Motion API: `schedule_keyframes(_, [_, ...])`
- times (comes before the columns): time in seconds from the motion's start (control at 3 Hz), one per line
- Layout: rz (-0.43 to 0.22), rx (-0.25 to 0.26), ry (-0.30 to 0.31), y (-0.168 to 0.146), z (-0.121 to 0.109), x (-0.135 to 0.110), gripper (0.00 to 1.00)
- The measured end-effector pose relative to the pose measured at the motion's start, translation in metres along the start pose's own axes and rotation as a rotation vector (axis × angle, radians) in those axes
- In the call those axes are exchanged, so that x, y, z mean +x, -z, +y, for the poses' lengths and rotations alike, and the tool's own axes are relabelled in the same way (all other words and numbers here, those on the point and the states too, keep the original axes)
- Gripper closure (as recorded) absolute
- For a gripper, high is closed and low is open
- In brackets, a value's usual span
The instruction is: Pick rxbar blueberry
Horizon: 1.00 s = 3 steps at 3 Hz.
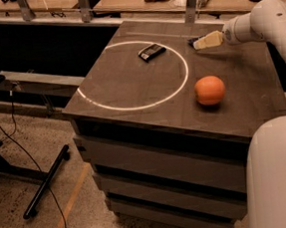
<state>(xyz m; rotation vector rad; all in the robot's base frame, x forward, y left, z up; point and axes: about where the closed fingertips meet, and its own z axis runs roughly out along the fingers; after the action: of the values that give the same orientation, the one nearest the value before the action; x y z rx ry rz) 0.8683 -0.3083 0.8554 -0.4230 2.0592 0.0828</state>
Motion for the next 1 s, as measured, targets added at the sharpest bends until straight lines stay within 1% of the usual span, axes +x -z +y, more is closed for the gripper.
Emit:
schedule_keyframes(0.33, [-0.01, -0.022, -0.005, -0.0004, 0.001, 0.0, 0.0])
schedule_keyframes(1.0, [-0.01, -0.042, 0.002, -0.0015, 0.002, 0.0037, 0.0])
